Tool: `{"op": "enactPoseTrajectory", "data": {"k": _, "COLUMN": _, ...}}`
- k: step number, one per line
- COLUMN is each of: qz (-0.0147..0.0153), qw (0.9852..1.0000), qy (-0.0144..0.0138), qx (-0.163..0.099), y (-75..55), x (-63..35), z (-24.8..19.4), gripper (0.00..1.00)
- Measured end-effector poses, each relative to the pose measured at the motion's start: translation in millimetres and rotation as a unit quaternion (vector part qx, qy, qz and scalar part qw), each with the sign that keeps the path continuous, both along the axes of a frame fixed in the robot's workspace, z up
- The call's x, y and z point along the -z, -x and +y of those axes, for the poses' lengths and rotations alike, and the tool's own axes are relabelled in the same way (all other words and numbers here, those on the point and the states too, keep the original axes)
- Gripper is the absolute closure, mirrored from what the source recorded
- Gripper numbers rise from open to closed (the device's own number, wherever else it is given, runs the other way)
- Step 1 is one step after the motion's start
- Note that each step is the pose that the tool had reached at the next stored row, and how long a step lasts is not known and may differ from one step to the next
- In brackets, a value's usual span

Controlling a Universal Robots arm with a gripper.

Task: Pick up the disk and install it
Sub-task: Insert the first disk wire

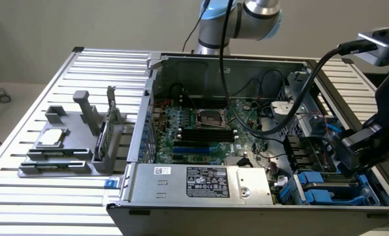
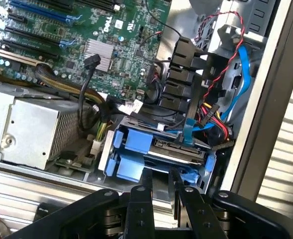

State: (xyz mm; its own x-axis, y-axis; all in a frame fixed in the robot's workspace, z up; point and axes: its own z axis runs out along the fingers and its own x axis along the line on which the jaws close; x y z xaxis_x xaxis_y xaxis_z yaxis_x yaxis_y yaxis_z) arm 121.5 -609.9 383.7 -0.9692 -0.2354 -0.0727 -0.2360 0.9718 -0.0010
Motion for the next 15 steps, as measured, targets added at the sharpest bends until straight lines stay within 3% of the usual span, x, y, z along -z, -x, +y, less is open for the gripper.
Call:
{"op": "enactPoseTrajectory", "data": {"k": 4, "qz": 0.0000, "qw": 0.9995, "qy": -0.0001, "qx": 0.032, "y": 0.0, "x": 0.0, "z": 0.0, "gripper": 0.72}}
{"op": "enactPoseTrajectory", "data": {"k": 8, "qz": 0.0000, "qw": 0.9979, "qy": -0.0002, "qx": 0.065, "y": 0.0, "x": 0.0, "z": 0.0, "gripper": 0.72}}
{"op": "enactPoseTrajectory", "data": {"k": 15, "qz": 0.0000, "qw": 0.9926, "qy": -0.0003, "qx": 0.122, "y": 0.0, "x": 0.0, "z": 0.0, "gripper": 0.72}}
